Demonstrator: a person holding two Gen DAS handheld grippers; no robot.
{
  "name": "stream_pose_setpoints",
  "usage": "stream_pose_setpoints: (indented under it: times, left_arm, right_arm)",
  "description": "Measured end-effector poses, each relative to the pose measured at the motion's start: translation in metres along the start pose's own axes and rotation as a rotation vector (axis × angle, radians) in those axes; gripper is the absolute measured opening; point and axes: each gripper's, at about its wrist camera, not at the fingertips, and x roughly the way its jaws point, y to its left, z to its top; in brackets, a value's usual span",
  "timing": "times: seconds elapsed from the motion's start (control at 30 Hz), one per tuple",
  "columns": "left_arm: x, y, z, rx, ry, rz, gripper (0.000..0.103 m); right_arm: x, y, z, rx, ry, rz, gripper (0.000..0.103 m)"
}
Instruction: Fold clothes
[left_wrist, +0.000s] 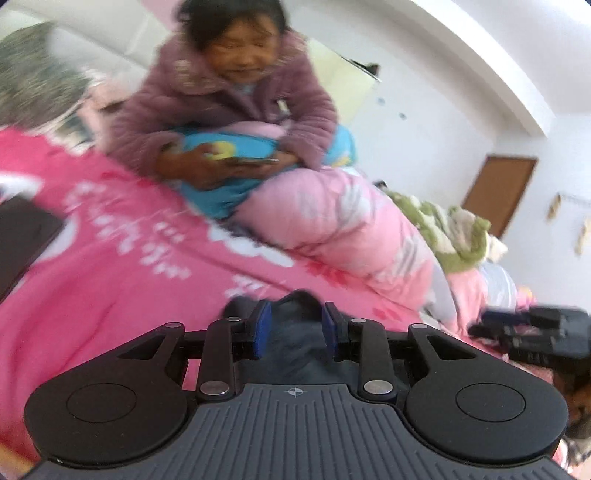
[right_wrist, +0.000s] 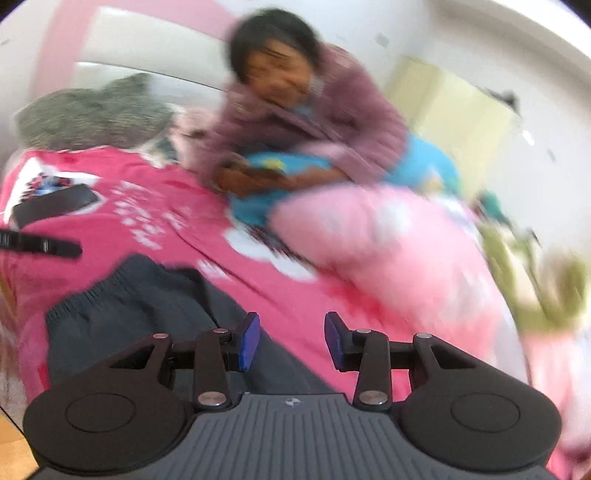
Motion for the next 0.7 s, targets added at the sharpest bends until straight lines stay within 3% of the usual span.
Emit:
stream_pose_setpoints:
  times: [0.17,0.27,0.5,0.7]
  left_arm:
    - [0.077,-0.012,0.019,0.076,0.163,0.065,0.029]
    - [0.101,-0.004,0.011,0.102,0.239,0.091,0.029]
    - [0.107,0.01,-0.004,0.109,0.251,0.082,0.029]
    - [0.11,0.013,-0.002,0.097,0.246,0.073,0.029]
  right_arm:
    - [-0.005,-0.031,-0.024,0.111,0.07,-0.048,0.039]
    - [-0.004,-0.044,-0.034,0.143,0.105,-0.062,0.038]
    - [0.036,-0.044,-0.049,-0.015,0.189,-0.041,0.038]
    - [0.068,-0.04,-0.076,-0.094,0.299,0.053,0.038]
